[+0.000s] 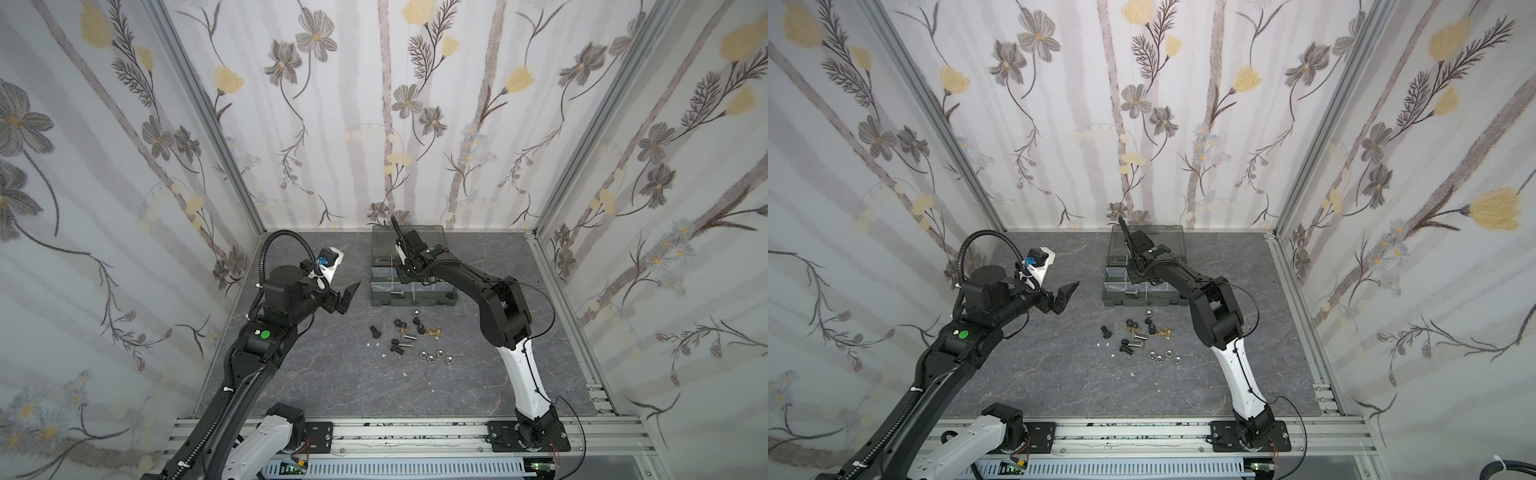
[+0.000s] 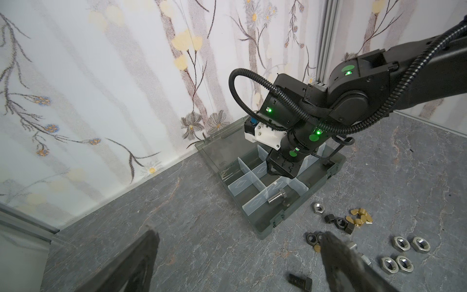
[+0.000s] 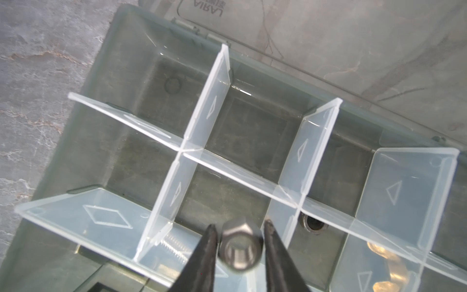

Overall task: Sort the screws and nuts into containers
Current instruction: Place the nut into the container, then pick up the nut from the center of the table.

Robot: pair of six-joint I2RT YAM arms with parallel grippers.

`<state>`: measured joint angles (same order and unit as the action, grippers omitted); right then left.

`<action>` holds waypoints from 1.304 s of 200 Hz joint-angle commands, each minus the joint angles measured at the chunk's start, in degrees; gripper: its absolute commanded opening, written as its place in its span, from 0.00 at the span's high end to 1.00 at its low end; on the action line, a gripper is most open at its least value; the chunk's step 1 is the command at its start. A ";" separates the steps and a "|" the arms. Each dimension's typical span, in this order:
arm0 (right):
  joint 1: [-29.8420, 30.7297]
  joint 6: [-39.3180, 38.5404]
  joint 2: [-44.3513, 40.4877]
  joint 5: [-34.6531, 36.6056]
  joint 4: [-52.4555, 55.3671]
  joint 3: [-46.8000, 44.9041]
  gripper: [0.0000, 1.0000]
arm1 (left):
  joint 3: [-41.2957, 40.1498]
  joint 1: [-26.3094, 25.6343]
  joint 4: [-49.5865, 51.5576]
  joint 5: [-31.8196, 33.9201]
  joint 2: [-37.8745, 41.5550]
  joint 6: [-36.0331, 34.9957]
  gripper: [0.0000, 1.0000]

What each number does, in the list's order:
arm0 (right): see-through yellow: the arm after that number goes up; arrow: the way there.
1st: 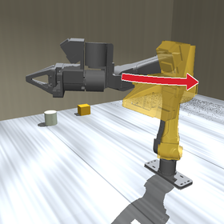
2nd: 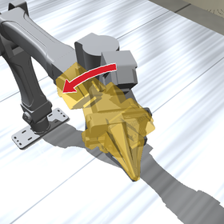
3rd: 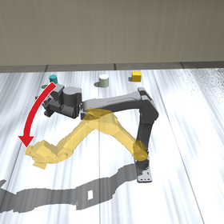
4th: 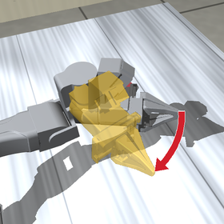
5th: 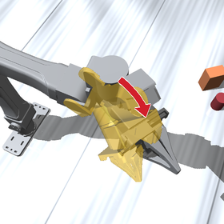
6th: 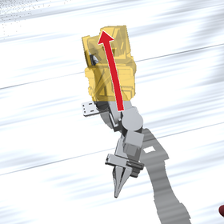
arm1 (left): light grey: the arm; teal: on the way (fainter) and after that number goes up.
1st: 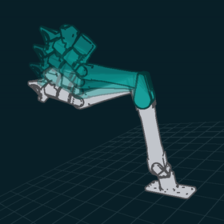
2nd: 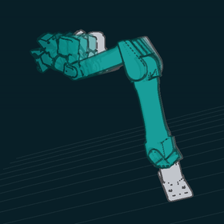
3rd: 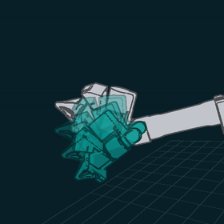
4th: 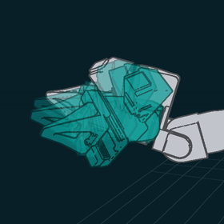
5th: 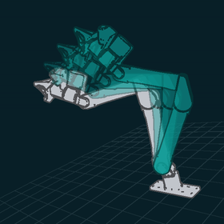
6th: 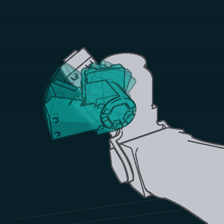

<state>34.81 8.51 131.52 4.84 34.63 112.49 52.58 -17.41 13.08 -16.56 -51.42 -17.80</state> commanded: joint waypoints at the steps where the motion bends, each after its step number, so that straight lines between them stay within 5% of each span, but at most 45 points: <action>1: 0.09 -1.18 -2.29 0.16 -0.80 0.54 0.62 | 0.07 0.06 -1.64 -0.23 -0.05 -0.40 0.00; 71: -0.09 -1.57 -10.75 -0.02 3.45 -3.03 0.51 | 0.08 0.05 -1.66 -0.25 -0.11 -0.48 0.00; 151: -0.17 11.99 -34.71 4.05 0.89 -40.14 0.54 | -0.20 0.09 -1.75 0.87 1.21 -0.73 0.00; 195: 0.00 21.22 -36.45 -1.22 -3.60 -49.82 0.56 | -0.19 0.00 -1.74 1.13 1.98 -1.05 0.00; 261: 1.75 23.74 -33.13 -3.20 -5.89 -51.18 0.60 | -0.45 -0.02 -1.92 1.04 2.35 -1.09 0.00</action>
<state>36.32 30.15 97.21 2.59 30.35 61.84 52.36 -17.43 13.06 -15.64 -49.52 -18.04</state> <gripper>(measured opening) 0.412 0.998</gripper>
